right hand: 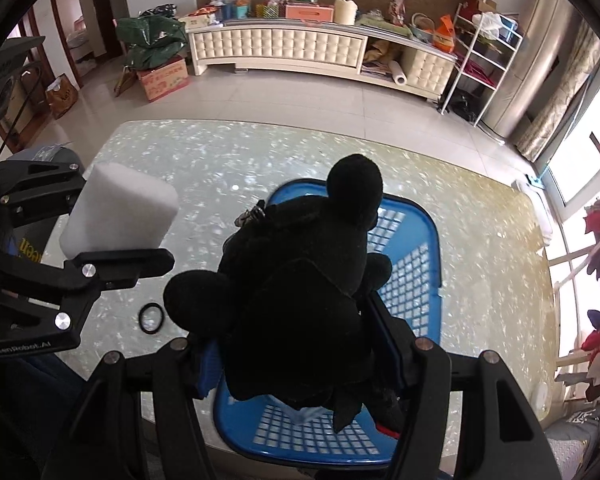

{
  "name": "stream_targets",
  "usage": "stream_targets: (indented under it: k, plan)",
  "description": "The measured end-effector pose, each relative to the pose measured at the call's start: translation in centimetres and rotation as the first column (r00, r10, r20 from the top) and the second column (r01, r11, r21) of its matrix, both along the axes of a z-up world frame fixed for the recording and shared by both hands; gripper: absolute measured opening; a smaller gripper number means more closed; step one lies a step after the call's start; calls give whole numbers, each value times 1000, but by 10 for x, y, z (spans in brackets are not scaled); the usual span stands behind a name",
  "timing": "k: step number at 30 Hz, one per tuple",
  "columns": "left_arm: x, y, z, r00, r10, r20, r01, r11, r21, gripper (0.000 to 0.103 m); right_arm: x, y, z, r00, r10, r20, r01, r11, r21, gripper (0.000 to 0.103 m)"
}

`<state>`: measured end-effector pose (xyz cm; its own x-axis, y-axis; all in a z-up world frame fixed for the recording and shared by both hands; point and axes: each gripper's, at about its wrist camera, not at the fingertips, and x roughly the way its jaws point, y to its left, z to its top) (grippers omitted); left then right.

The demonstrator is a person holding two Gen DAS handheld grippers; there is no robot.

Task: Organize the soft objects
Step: 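Carry the black plush toy into the basket and open the right gripper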

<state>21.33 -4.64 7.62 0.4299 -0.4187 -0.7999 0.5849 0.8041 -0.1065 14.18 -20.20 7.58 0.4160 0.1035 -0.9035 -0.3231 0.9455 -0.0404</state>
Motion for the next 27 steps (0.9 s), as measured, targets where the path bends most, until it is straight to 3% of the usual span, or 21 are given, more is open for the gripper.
stream_targets:
  k: [13, 19, 27]
  plan:
    - [23, -34, -30, 999, 6, -49, -3, 999, 45, 33, 22, -25, -28, 998, -33, -54, 35, 999, 37, 60]
    - [35, -35, -39, 997, 38, -66, -37, 999, 14, 33, 32, -21, -44, 998, -31, -49, 31, 999, 8, 60]
    - [40, -46, -60, 994, 27, -110, -20, 998, 66, 33, 48, -21, -74, 997, -40, -60, 38, 998, -42, 60]
